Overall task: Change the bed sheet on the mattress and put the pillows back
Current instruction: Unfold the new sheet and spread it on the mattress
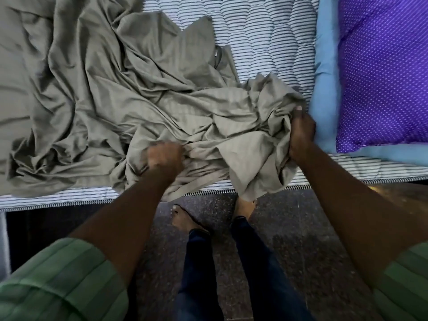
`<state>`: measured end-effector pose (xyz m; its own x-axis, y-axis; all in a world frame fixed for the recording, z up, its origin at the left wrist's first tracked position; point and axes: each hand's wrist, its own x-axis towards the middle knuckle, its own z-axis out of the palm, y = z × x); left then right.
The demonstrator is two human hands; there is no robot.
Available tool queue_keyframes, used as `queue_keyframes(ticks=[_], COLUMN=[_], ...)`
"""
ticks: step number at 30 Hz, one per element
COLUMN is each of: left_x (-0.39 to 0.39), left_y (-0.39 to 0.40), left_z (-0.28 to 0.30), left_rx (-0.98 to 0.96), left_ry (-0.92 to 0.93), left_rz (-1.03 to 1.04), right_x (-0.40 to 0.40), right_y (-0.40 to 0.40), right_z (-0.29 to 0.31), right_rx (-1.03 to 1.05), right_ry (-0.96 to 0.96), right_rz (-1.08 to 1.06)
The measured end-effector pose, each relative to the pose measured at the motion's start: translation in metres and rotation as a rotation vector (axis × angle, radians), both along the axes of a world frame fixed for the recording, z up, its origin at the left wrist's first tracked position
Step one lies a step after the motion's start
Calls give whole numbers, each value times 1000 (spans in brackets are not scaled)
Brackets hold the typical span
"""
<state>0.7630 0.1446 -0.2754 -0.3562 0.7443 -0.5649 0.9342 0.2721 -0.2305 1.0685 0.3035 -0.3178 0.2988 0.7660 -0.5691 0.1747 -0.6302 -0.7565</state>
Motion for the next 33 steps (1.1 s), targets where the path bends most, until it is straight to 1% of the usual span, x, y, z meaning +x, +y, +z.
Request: queue_keyframes(ticks=[1,2,3,4,6,8,10,11,13,15,16,17,18,19,20,21,22,24,25,27,28,29,30,31,33], left_x=[17,34,48,59,74,76,68,62,54,51,51,52,53,55,56,56,56,58,60,64,67,70,72,74,75], left_y=[8,15,23,29,35,31,21,17,9,9,12,18,25,33,43,52,61,77,87,108,118,128,137,144,155], left_z=[-4,-6,-10,-10,-13,-18,-22,-23,-23,-23,-21,-18,-14,-9,-5,-2,0,5,6,8,8,7,4,0,-10], left_rx=[165,267,329,335,265,134,53,27,15,-12,-46,-87,-122,-138,-115,-46,54,292,384,484,487,461,413,355,256], left_ry=[-94,-180,-268,-336,-441,-451,-352,-289,-180,-120,-116,-119,-124,-126,-134,-160,-207,-330,-369,-426,-466,-502,-528,-539,-541], left_rz=[-45,-55,-38,7,103,152,163,178,182,188,181,156,130,118,125,144,171,218,222,233,269,319,384,451,553], right_x=[-7,-13,-21,-28,-32,-30,-19,-11,1,14,19,24,20,12,1,-7,-16,-35,-45,-62,-70,-77,-84,-90,-99], right_y=[-5,-13,-25,-36,-53,-52,-36,-23,-1,20,27,34,36,37,39,42,49,67,76,94,97,97,96,97,100], right_z=[5,8,16,25,27,23,21,21,30,31,32,28,34,36,43,44,45,42,37,22,15,11,5,-2,-10], right_rx=[-26,-63,-111,-119,-92,-66,-15,49,146,194,196,189,226,355,438,530,609,651,582,243,66,-52,-122,-148,-167], right_ry=[116,259,316,325,191,78,-84,-161,-222,-368,-418,-558,-757,-869,-880,-822,-826,-768,-706,-574,-539,-511,-494,-485,-497], right_rz=[-18,-20,8,68,231,269,177,87,3,92,177,224,225,197,220,237,295,412,495,726,874,992,1077,1114,1114])
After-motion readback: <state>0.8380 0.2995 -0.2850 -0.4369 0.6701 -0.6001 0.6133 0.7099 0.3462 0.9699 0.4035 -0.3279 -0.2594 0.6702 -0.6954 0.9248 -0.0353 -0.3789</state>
